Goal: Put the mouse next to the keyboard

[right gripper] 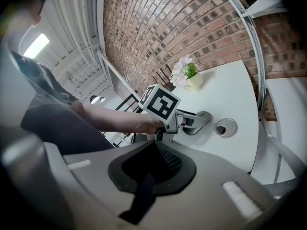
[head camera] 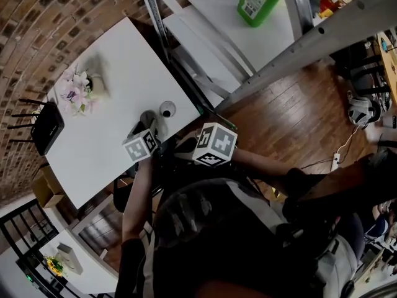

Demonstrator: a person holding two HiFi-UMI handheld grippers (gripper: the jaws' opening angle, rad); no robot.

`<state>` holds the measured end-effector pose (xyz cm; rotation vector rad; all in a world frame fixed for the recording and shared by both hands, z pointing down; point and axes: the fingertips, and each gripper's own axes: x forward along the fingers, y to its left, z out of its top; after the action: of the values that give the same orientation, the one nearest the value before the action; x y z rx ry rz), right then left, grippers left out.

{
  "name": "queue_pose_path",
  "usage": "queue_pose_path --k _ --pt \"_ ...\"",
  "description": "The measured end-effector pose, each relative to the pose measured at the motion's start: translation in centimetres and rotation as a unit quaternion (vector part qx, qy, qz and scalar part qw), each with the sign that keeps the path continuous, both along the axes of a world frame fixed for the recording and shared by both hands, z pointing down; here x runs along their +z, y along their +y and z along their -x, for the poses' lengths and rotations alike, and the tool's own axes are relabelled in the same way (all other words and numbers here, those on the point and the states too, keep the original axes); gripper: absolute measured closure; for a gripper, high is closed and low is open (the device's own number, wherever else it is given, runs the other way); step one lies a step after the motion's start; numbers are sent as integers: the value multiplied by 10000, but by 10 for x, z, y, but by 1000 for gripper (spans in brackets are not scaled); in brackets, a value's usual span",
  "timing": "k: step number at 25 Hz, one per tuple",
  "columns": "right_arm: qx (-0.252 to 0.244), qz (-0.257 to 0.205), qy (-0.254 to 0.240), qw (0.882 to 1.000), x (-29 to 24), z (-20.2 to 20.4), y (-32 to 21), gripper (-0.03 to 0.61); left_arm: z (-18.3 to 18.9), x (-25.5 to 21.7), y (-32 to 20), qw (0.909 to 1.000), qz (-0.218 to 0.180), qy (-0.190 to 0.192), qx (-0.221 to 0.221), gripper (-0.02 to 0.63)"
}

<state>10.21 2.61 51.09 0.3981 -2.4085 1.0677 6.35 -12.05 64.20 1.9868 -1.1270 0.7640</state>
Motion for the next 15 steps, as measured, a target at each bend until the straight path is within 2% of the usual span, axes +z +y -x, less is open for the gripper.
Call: queue_pose_path --k 4,9,15 --pt "-105 -11 -3 9999 1 -3 4 574 1 3 2 9999 5 123 -86 348" --pt "100 15 2 9999 0 -13 3 574 -16 4 -2 9998 79 171 10 347" --pt "64 15 43 10000 1 -6 4 574 -10 1 -6 9998 20 209 -34 350"
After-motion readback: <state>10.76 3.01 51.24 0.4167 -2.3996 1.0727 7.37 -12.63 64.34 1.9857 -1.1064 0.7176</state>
